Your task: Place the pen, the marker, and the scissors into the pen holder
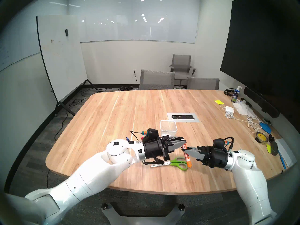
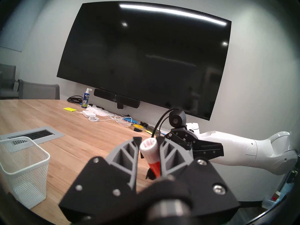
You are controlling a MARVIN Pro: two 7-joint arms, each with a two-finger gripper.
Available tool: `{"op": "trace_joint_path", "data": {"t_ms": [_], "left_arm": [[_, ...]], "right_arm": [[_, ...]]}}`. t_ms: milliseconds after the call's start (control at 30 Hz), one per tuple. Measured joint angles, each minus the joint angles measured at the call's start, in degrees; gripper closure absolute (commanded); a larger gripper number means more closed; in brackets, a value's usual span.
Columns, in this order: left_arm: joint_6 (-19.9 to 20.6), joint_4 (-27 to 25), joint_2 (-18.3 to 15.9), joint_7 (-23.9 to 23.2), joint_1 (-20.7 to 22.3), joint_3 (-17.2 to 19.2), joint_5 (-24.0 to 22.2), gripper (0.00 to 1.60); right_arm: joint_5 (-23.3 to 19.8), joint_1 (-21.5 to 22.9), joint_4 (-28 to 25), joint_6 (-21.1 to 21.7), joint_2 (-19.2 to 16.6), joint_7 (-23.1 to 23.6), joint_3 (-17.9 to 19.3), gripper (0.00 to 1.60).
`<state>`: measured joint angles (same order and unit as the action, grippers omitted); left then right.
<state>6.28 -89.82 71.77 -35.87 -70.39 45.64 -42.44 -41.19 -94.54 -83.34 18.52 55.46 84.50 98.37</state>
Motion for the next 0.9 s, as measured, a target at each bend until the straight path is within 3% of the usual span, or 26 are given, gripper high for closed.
{"op": "trace_joint_path", "data": {"t_ms": [500,733,900], "left_arm": [[0.82,3.05,1.93,-0.87,2.03,-0.98,0.04,1.47],[0.94,3.86,2.59,-1.11,2.58,-1.20,0.08,1.23],[0.84,3.89,2.75,-0.98,2.63,-1.25,0.15,1.15]], "right_arm": [[-0.01,-0.30,0.03,0.55,-0.07,-0.49,-0.08,1.60],[-0.01,-0.30,0.09,0.63,-0.08,-0.56,-0.09,1.60],[-0.09,-0.26,0.09,0.70,-0.09,-0.56,-0.08,1.60]]}}
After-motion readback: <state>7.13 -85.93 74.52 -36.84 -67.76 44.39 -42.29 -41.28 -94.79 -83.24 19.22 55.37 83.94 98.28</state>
